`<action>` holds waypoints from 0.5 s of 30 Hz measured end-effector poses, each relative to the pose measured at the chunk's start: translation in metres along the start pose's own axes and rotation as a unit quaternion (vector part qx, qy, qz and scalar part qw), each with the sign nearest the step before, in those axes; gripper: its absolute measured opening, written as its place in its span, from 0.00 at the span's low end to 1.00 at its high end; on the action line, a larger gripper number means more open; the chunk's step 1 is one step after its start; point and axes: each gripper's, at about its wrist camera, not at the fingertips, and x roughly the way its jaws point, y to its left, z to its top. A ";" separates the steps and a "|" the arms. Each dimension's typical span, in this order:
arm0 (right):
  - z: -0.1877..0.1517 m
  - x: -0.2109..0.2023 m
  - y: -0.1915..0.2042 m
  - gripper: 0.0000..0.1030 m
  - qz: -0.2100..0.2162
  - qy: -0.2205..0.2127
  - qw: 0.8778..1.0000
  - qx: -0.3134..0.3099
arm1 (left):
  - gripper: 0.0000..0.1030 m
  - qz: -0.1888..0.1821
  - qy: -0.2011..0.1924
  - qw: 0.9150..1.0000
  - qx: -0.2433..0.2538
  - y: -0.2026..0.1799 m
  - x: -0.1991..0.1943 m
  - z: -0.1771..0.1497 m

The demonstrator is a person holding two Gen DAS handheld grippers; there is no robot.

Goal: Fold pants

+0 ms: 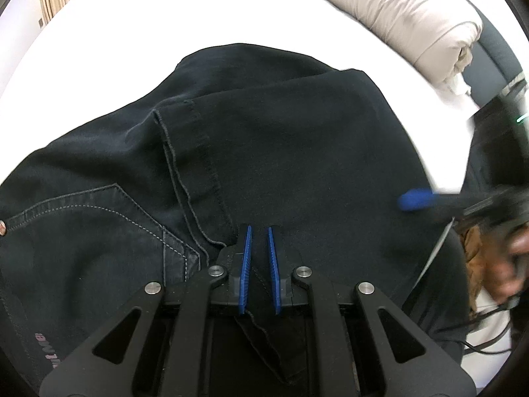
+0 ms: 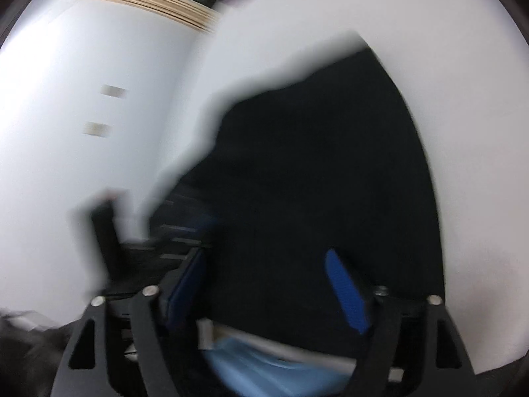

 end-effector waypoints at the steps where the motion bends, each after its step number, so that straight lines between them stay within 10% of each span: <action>1: -0.002 0.000 0.002 0.76 -0.001 -0.017 1.000 -0.012 | 0.10 -0.006 -0.002 1.000 -0.004 0.002 0.000 -0.001; 15: 0.052 -0.020 0.053 0.79 0.115 -0.021 0.992 -0.040 | 0.10 -0.081 -0.017 0.993 -0.084 0.039 -0.008 -0.009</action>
